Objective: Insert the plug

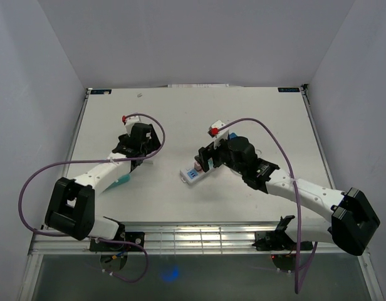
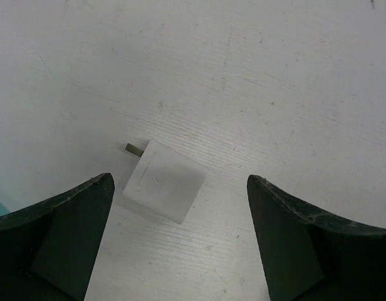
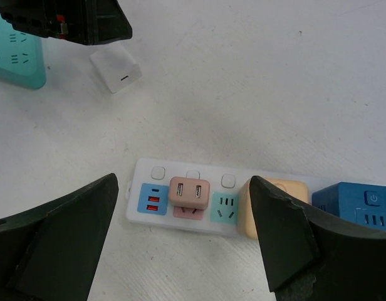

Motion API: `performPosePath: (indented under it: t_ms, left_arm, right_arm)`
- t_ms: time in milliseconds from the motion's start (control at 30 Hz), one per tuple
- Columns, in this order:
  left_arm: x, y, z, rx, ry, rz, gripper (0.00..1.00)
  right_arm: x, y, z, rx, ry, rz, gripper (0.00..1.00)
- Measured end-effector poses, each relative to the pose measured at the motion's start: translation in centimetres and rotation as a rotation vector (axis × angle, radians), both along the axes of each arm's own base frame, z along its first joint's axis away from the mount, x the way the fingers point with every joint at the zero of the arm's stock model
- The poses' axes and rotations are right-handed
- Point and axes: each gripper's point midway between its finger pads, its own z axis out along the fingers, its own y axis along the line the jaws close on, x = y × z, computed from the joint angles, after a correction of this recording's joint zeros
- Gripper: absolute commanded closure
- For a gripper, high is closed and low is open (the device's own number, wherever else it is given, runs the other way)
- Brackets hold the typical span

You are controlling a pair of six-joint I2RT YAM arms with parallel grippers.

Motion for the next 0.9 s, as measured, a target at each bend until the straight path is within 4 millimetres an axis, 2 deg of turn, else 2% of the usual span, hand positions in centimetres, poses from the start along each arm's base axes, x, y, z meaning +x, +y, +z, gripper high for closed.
performPosePath:
  t_ms: [100, 367, 600, 800, 900]
  left_arm:
    - [0.0, 0.5, -1.0, 0.05, 0.025, -0.001, 0.02]
    - [0.0, 1.4, -5.2, 0.134, 0.148, -0.003, 0.02]
    - [0.6, 0.8, -5.7, 0.118, 0.167, -0.032, 0.03]
    - [0.6, 0.0, -7.1, 0.105, 0.217, -0.066, 0.05]
    - [0.4, -0.3, -7.6, 0.095, 0.234, -0.079, 0.1]
  right_arm:
    - [0.3, -0.4, 0.0, 0.003, -0.007, -0.024, 0.1]
    - [0.8, -1.4, -0.1, 0.02, -0.011, -0.069, 0.09]
    - [1.3, -1.7, 1.0, 0.053, -0.029, -0.088, 0.09]
    - [1.4, -1.9, 0.8, 0.056, -0.025, -0.096, 0.08]
    - [1.3, -2.0, 0.6, 0.057, -0.02, -0.098, 0.08]
